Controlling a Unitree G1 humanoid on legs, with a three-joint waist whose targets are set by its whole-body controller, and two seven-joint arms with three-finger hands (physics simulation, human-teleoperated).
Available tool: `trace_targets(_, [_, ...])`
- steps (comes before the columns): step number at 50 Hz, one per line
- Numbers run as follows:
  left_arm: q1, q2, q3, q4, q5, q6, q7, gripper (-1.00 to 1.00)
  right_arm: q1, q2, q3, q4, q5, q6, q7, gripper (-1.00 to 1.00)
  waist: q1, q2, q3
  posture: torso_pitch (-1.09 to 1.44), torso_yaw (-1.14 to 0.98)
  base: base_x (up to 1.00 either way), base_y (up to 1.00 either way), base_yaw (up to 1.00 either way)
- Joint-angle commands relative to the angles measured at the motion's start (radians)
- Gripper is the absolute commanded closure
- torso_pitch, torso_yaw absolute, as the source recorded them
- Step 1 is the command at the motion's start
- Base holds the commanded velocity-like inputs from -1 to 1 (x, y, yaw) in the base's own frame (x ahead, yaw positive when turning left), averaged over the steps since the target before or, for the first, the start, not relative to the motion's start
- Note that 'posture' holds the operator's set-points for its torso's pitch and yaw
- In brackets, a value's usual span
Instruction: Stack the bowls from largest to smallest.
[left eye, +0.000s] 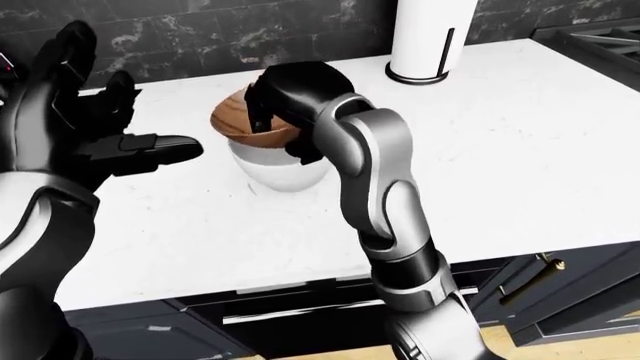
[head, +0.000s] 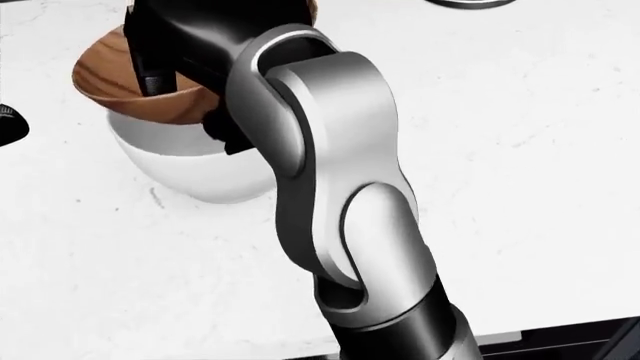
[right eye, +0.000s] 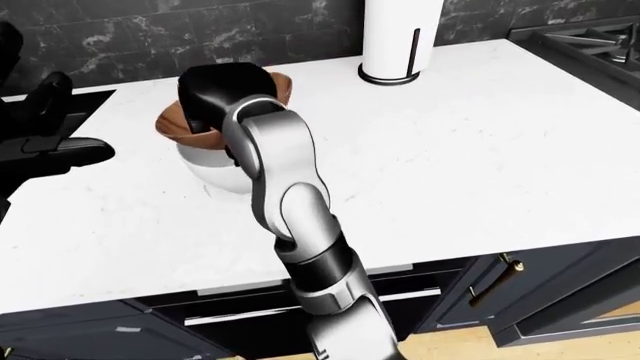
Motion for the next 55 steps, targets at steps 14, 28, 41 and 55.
trace_targets(14, [-0.034, 0.025, 0.013, -0.012, -0.005, -0.027, 0.010, -1.00, -0.022, 0.004, -0.004, -0.117, -0.021, 0.002, 0.047, 0.11, -0.001, 0.007, -0.025, 0.00, 0.00, 0.00, 0.00, 0.00])
trace_targets(28, [-0.040, 0.025, 0.010, -0.013, -0.007, -0.024, 0.014, -1.00, -0.004, 0.034, 0.009, -0.202, -0.058, 0.009, 0.121, 0.05, -0.004, 0.009, -0.025, 0.00, 0.00, 0.00, 0.00, 0.00])
trace_targets(41, [-0.046, 0.039, 0.013, -0.017, -0.035, -0.019, 0.033, -1.00, -0.044, 0.050, -0.006, -0.304, -0.086, 0.040, 0.221, -0.06, -0.011, 0.013, -0.021, 0.00, 0.00, 0.00, 0.00, 0.00])
trace_targets(55, [-0.063, 0.053, 0.012, -0.046, -0.093, 0.009, 0.078, -1.00, -0.103, -0.034, -0.048, -0.341, -0.058, 0.101, 0.234, -1.00, 0.010, -0.001, -0.026, 0.00, 0.00, 0.00, 0.04, 0.00])
